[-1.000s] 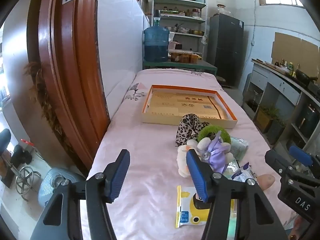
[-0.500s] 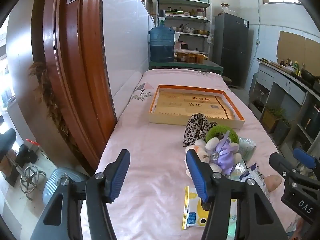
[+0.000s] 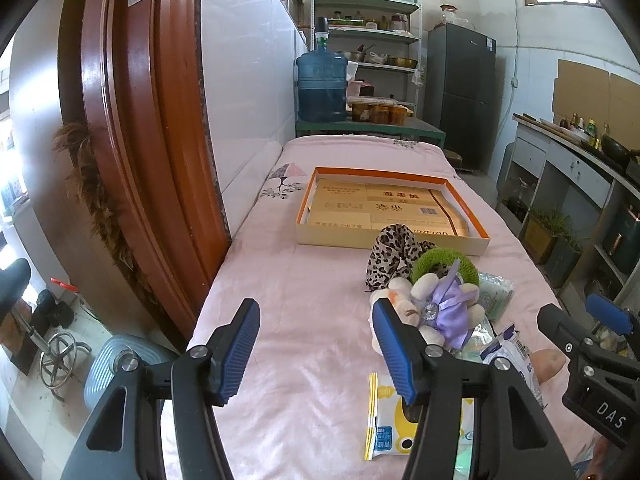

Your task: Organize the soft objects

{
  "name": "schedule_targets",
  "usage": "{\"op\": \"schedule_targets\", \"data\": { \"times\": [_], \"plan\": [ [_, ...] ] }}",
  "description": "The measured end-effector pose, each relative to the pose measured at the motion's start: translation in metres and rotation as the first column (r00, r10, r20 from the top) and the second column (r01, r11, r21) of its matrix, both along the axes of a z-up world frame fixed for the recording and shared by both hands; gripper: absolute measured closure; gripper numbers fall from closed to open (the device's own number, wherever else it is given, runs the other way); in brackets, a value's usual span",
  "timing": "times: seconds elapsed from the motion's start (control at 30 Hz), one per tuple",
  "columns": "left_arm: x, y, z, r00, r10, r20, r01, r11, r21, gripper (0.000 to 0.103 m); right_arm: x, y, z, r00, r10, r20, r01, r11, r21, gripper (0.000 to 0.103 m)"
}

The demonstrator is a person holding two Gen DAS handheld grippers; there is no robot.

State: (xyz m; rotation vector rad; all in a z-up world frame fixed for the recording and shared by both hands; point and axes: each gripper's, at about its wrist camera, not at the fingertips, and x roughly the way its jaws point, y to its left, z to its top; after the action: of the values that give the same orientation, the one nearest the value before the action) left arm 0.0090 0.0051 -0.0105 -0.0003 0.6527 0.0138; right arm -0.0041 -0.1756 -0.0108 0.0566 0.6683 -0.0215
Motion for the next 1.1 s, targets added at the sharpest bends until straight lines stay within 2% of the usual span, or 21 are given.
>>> {"op": "schedule_targets", "data": {
  "times": [1.1],
  "plan": [
    [0.0040, 0.0030, -0.0029, 1.000, 0.004, -0.009, -0.004, 1.000, -0.005, 0.044, 0.0047, 0.0006, -0.0028, 1.000, 0.005, -0.005, -0.005, 1.000, -0.003, 0.021]
  ]
}}
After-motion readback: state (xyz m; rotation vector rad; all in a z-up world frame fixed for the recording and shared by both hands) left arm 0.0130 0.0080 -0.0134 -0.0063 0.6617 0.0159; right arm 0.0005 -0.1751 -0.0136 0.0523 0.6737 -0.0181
